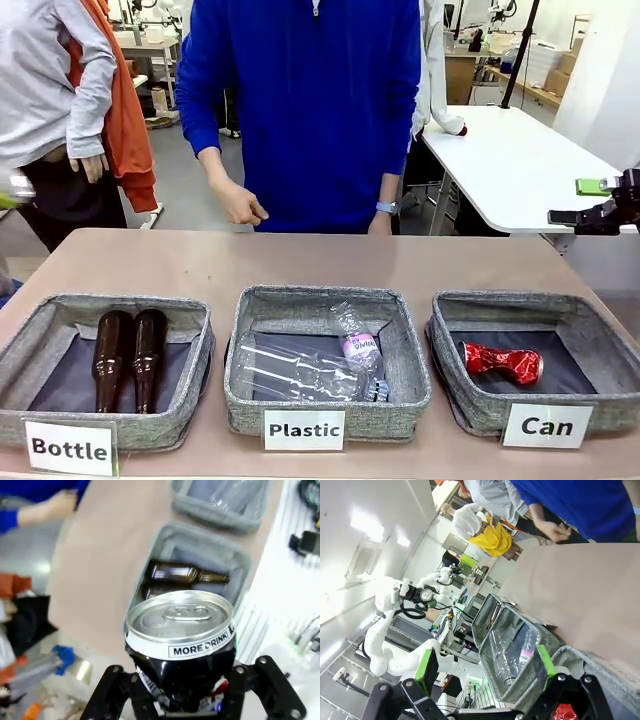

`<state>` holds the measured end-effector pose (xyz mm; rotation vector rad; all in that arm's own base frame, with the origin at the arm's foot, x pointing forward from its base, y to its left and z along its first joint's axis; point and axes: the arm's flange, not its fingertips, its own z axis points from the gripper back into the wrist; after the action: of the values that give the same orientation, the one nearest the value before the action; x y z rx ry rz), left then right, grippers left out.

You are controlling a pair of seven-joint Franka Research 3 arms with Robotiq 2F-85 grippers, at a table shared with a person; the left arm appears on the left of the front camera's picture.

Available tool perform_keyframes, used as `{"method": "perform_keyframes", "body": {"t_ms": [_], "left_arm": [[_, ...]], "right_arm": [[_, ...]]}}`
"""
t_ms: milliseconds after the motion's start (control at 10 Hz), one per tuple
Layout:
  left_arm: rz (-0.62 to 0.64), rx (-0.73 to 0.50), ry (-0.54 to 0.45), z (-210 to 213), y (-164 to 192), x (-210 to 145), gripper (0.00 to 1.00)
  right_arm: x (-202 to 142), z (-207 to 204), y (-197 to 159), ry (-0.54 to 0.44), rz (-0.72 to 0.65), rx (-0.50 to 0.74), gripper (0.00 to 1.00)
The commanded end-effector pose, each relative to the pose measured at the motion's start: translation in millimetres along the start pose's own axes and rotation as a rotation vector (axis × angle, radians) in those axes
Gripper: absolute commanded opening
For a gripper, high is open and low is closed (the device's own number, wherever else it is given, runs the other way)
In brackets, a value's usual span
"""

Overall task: Sort the can waste into the basket.
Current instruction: Pick up the can waste from the table and place it in the right Fabric basket.

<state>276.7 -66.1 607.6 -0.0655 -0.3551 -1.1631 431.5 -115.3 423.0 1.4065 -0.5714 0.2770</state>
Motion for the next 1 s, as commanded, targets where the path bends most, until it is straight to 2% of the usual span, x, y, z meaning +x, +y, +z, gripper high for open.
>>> {"method": "perform_keyframes", "body": {"t_ms": [0, 200, 400, 500, 600, 800, 900], "left_arm": [[-0.106, 0.01, 0.014, -29, -2, 89, 0.04], [-0.2, 0.066, -0.053, -80, -57, 209, 0.04], [-0.312, 0.078, -0.153, -125, -124, 312, 0.04], [-0.344, 0.1, -0.226, -142, -158, 358, 0.04], [-0.352, 0.142, -0.284, -157, -183, 392, 0.04], [-0.415, 0.187, -0.38, -189, -226, 447, 0.04], [-0.47, 0.229, -0.38, -210, -242, 475, 0.04]], "right_arm": [[-1, 2, 2, 0.012, 0.006, 0.001, 1.0], [-1, 2, 2, 0.012, 0.006, 0.001, 1.0], [0, 0, 0, 0.0, 0.0, 0.0, 1.0], [-5, 42, 31, 0.023, 0.018, -0.062, 1.0], [-14, 78, 48, 0.03, -0.01, -0.126, 1.0], [-37, 144, 63, -0.02, -0.018, -0.212, 1.0], [-56, 177, 69, -0.032, -0.005, -0.216, 1.0]]}}
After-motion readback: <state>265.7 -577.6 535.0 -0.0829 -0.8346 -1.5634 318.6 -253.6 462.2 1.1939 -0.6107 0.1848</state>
